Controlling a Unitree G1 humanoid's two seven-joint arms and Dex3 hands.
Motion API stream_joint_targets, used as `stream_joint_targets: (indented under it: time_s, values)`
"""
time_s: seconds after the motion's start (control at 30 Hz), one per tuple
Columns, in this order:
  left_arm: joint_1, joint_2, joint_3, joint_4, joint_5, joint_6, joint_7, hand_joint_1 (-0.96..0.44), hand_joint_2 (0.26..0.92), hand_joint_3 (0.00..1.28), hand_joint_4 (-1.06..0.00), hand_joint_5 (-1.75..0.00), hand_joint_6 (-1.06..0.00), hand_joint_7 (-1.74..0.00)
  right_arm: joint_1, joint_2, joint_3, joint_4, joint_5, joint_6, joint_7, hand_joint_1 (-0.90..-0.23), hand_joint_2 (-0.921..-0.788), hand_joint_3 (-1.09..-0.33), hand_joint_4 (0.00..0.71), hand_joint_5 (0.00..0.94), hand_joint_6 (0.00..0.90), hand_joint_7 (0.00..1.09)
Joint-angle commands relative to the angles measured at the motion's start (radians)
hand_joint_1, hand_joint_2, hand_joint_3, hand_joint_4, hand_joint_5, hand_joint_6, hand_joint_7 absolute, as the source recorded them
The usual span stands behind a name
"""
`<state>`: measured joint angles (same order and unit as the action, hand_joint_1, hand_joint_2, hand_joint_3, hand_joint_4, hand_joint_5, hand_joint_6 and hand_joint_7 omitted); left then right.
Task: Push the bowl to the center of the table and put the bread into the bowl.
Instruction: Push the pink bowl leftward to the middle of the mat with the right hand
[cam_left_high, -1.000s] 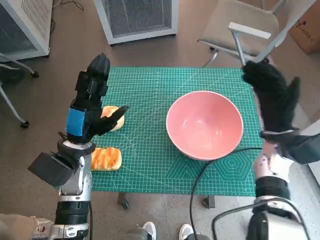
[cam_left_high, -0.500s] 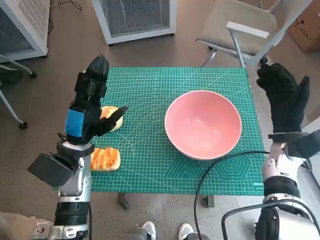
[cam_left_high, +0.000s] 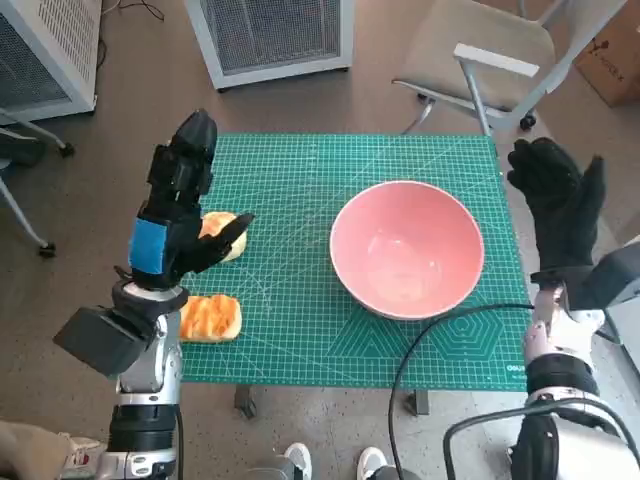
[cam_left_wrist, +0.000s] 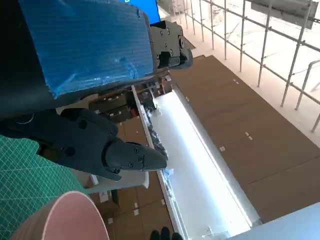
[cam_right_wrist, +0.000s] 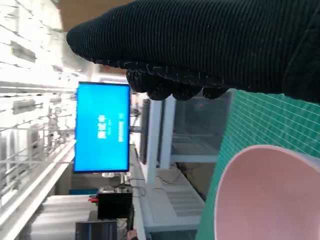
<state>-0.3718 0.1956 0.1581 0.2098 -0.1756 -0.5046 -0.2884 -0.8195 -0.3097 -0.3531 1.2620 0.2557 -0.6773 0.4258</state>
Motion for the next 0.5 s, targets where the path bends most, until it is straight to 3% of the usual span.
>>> stream_joint_targets:
  time_s: [0.03,0.27,0.5]
  values:
    - [0.015,0.008,0.002,-0.034,-0.012,0.014,-0.002,-0.35,0.921,0.19,-0.06,0.00,0.00,-0.44,0.008,-0.005,0.003,0.029,-0.026,0.049,-0.024,-0.610,-0.921,-0.713,0.036,0.000,0.161,0.00]
    - [0.022,0.013,0.005,-0.044,-0.010,0.021,-0.003,-0.35,0.921,0.19,-0.06,0.00,0.00,-0.43,0.011,-0.005,0.003,0.042,-0.050,0.085,-0.056,-0.600,-0.921,-0.730,0.043,0.003,0.163,0.00]
    - [0.027,0.017,0.008,-0.058,-0.008,0.033,0.001,-0.34,0.921,0.19,-0.05,0.00,0.00,-0.43,0.014,0.007,-0.011,0.054,-0.050,0.132,-0.068,-0.592,-0.921,-0.739,0.051,0.005,0.180,0.01]
